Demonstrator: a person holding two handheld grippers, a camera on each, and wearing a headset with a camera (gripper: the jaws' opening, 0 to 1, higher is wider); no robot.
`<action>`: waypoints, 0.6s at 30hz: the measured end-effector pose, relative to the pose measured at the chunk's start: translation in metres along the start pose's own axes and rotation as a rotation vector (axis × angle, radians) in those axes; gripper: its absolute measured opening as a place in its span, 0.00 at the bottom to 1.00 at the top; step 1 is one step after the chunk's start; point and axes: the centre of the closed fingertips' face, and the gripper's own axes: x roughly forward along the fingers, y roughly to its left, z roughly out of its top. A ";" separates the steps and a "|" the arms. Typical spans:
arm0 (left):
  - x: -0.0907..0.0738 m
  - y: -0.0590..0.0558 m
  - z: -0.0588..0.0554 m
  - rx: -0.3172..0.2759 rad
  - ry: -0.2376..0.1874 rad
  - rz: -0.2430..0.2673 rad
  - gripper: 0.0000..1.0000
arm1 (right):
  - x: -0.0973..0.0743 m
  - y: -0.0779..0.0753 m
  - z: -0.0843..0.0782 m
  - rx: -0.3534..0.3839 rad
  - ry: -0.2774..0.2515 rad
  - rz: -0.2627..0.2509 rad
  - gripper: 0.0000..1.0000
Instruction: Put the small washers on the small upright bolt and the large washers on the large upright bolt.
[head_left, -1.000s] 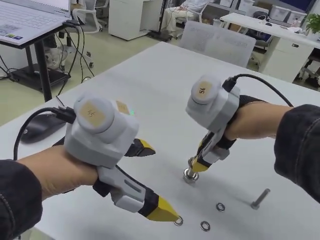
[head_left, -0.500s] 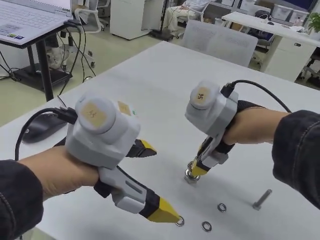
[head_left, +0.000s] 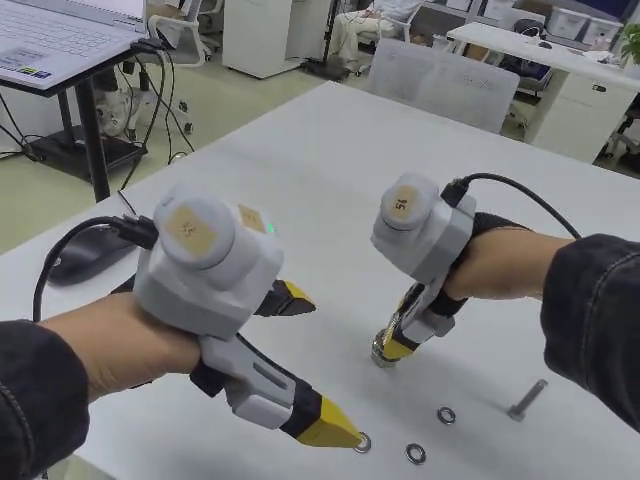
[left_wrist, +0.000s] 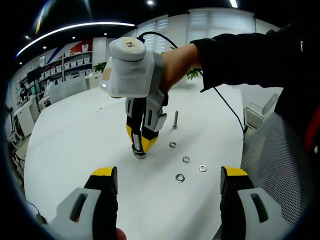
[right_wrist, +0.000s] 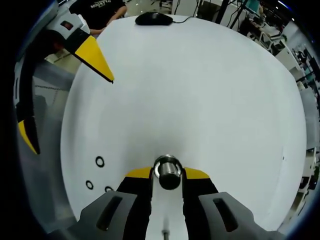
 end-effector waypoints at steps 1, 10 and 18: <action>0.000 0.000 0.000 0.000 0.000 0.000 0.84 | 0.001 0.000 0.000 -0.001 0.000 0.000 0.23; 0.001 0.001 0.000 -0.001 -0.003 0.003 0.84 | 0.007 -0.001 -0.002 0.007 0.003 0.002 0.23; 0.001 0.000 0.000 -0.001 0.000 0.000 0.84 | 0.008 -0.002 -0.002 0.013 0.005 0.005 0.23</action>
